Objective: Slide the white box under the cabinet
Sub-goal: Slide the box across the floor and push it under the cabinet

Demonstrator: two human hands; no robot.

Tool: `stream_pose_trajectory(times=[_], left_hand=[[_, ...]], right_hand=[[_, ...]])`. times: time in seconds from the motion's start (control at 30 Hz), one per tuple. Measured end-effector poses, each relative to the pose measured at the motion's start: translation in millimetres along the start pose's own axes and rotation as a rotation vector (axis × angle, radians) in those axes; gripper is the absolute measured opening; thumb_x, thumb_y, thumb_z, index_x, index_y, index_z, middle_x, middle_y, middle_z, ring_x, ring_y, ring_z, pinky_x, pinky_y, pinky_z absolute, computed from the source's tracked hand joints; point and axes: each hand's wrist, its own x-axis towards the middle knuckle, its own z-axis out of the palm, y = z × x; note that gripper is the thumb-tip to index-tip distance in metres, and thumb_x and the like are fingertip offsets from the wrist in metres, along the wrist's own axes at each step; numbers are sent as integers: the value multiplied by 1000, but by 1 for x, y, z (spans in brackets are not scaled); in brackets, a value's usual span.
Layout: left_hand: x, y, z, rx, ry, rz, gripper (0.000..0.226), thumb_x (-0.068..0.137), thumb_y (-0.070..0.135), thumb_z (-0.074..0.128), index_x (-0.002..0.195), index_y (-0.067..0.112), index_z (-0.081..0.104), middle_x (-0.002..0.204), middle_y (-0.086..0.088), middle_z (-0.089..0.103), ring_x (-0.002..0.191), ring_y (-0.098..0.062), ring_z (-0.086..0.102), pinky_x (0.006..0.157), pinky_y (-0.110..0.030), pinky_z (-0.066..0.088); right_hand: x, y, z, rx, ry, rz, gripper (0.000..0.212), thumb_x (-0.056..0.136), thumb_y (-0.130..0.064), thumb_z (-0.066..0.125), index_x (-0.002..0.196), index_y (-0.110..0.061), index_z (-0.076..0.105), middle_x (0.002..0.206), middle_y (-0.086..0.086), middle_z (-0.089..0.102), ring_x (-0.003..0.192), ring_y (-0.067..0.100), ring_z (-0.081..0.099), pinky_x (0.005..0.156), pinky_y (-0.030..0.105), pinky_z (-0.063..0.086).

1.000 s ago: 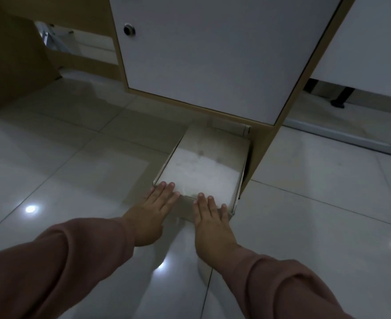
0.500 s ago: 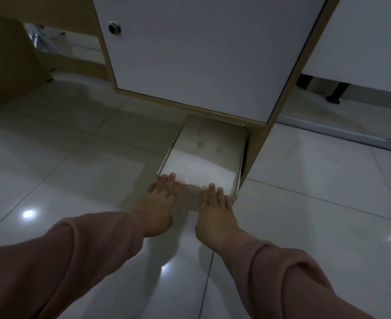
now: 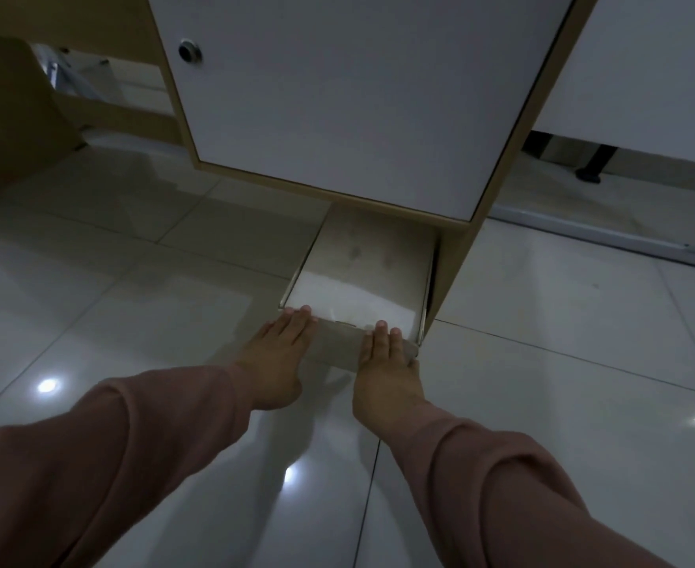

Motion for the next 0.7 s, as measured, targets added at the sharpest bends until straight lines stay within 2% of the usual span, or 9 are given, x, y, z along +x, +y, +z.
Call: stream_pose_trajectory(times=[0.27, 0.6, 0.7], left_hand=[[28, 4, -21, -56, -63, -18, 96, 83, 31, 57, 153, 14, -7, 163, -5, -13, 151, -26, -9, 122, -35, 7], [49, 9, -32, -61, -74, -55, 97, 83, 30, 59, 153, 12, -5, 163, -5, -11, 151, -27, -8, 121, -37, 12], [56, 12, -35, -72, -65, -67, 96, 82, 27, 60, 153, 11, -3, 163, -8, -9, 151, -29, -6, 122, -39, 15]], right_hand=[[22, 12, -13, 84, -32, 36, 74, 92, -8, 36, 149, -6, -11, 159, 10, -21, 148, 31, -13, 117, 57, 20], [43, 20, -18, 89, 4, 26, 72, 93, -8, 35, 150, -6, -9, 160, 9, -19, 148, 30, -11, 115, 56, 27], [55, 24, -16, 24, 12, 16, 70, 94, -14, 34, 149, -3, -7, 160, 14, -15, 148, 34, -8, 112, 56, 31]])
